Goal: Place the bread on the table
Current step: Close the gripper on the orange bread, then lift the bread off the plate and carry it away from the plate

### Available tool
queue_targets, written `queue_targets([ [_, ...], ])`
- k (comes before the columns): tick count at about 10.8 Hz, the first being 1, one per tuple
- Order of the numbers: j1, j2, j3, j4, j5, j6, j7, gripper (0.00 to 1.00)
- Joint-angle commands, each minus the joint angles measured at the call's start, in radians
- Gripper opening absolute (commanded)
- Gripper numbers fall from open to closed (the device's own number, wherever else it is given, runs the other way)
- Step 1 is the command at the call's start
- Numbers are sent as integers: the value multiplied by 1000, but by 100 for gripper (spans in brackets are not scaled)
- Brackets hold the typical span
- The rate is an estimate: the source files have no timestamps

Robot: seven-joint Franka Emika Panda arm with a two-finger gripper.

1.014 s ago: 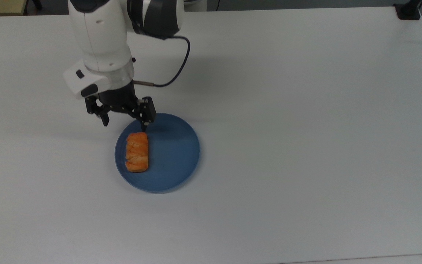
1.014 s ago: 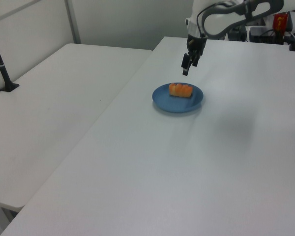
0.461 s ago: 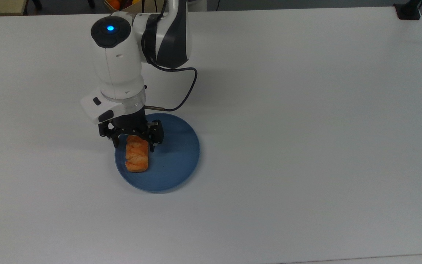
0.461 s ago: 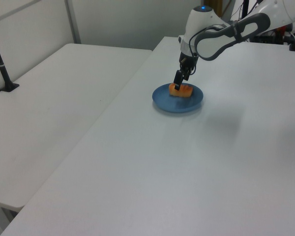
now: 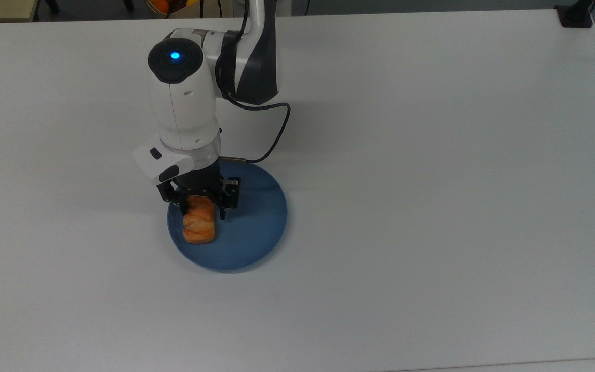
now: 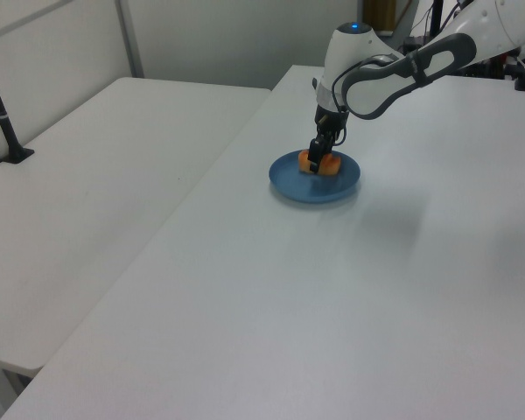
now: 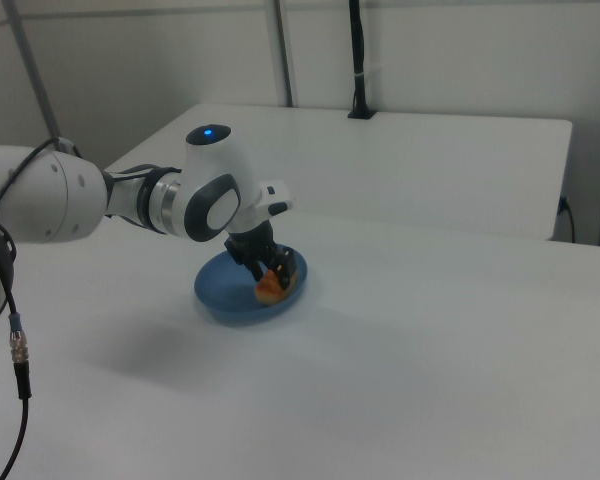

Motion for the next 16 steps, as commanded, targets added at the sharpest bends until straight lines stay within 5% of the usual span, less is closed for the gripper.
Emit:
queue_targets([
  [1,10,11,-6,7,-9,11,-19,9],
  [2,10,10,-6,7,-9,11,-36,0],
  [7,7,-35,-17,44,-2,-7,-58,0],
  [12,-53,-118,-37,160,8,-274,-192,0],
  [16,-105,-110,-218,194,137,-271,-442,0],
])
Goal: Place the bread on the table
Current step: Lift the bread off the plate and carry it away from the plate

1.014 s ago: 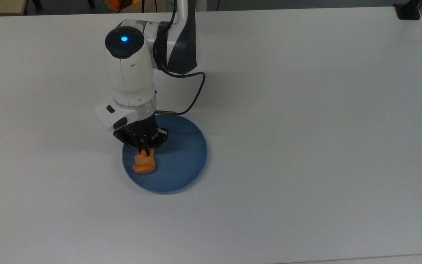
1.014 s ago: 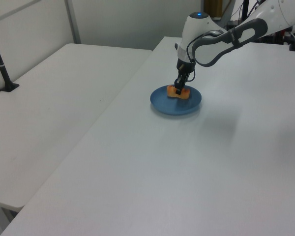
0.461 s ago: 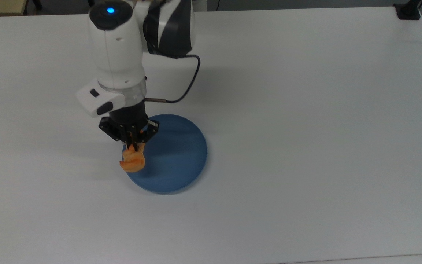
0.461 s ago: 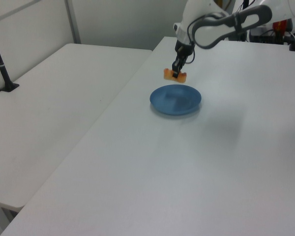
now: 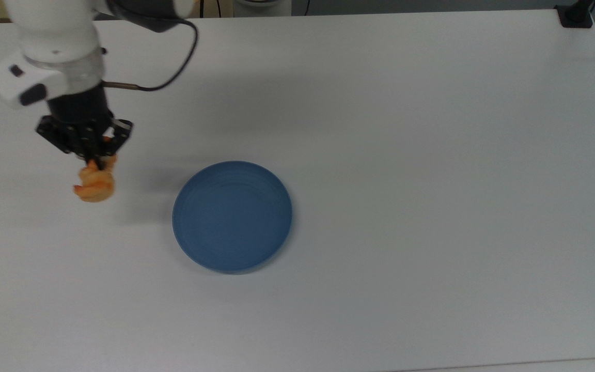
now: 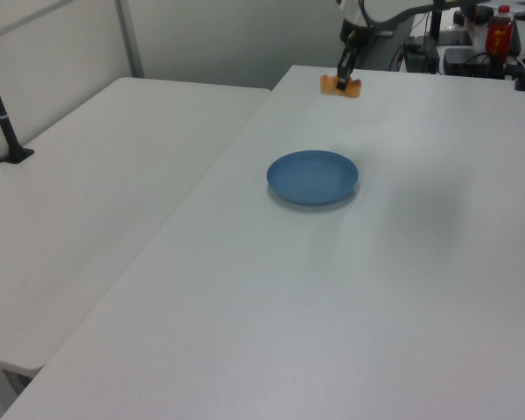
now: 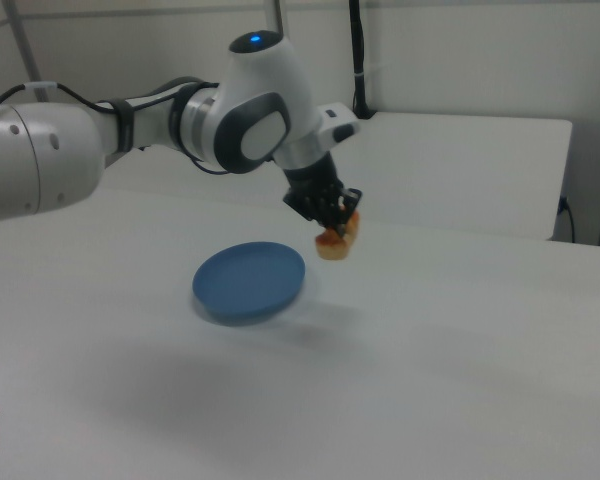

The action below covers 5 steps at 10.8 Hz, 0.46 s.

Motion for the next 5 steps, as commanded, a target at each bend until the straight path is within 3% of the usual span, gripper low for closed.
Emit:
queue_targets([
  [1,-47,15,-68,11,75,21,-138,0],
  [5,-142,119,-65,12,85,245,-141,0],
])
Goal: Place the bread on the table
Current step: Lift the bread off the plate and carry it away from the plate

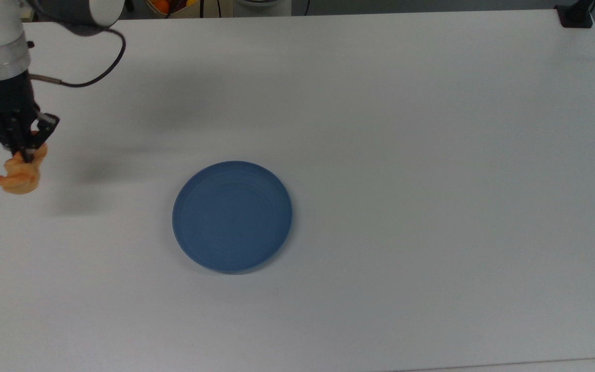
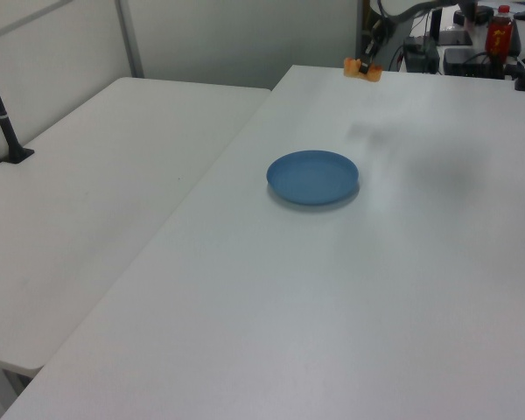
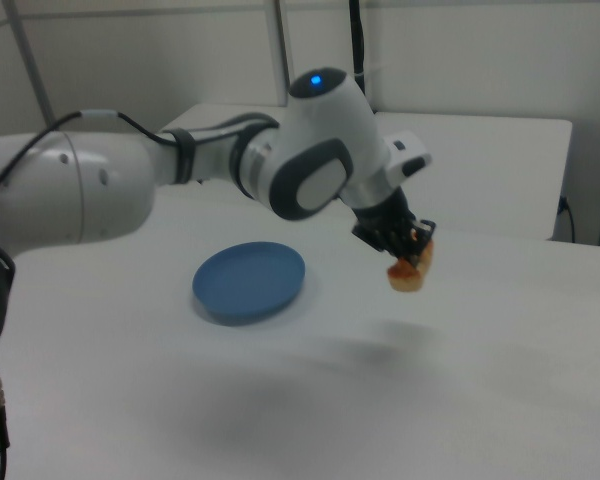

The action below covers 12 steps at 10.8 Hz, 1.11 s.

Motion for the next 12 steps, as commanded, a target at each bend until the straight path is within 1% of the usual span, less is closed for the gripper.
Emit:
queue_targets([
  [1,-45,80,1,13,29,135,-26,0],
  [2,-55,97,3,16,29,146,-26,0],
  [3,-65,137,6,59,29,147,-22,0],
  [5,-69,193,11,96,29,148,-19,0],
  [6,-69,206,12,100,29,148,-19,0],
  [7,-69,215,26,100,29,162,-17,0],
  [8,-69,232,35,100,29,204,-3,4],
  [9,-68,258,41,99,29,256,51,6],
  [10,-68,270,44,99,29,283,63,7],
  [12,-68,277,43,96,27,283,61,9],
])
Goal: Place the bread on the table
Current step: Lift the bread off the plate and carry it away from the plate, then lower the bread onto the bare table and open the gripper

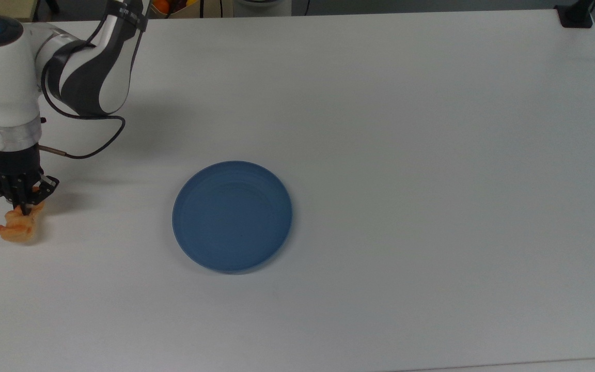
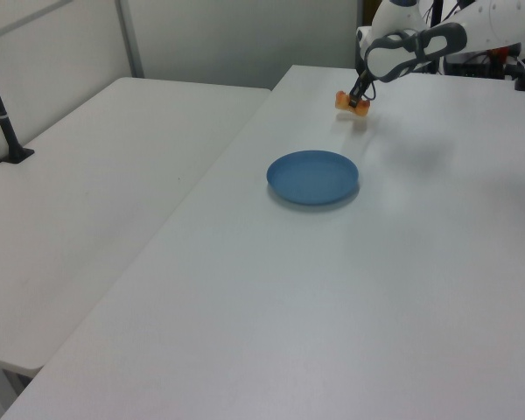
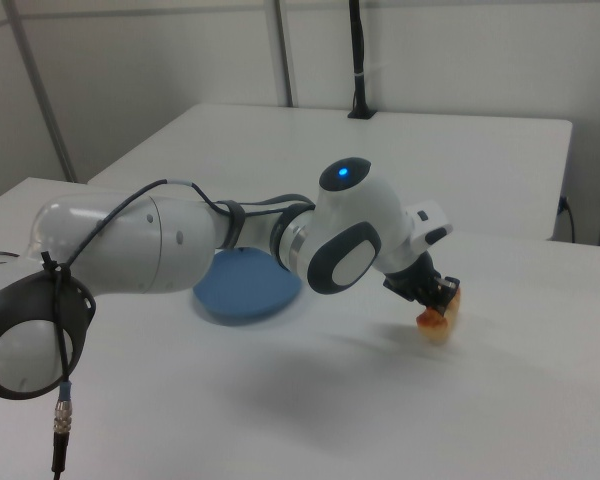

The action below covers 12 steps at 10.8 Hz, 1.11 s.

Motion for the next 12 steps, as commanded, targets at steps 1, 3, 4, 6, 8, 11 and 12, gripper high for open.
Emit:
queue_targets([
  [1,-8,20,7,20,20,15,9,10],
  [3,-9,33,6,15,21,17,14,27],
  [4,-9,36,6,15,20,18,26,41],
  [6,-9,38,6,15,21,18,43,82],
  [8,-11,38,3,12,21,51,76,100],
  [11,-11,36,1,-3,21,84,78,100],
  [12,-9,35,1,-3,21,84,80,100],
])
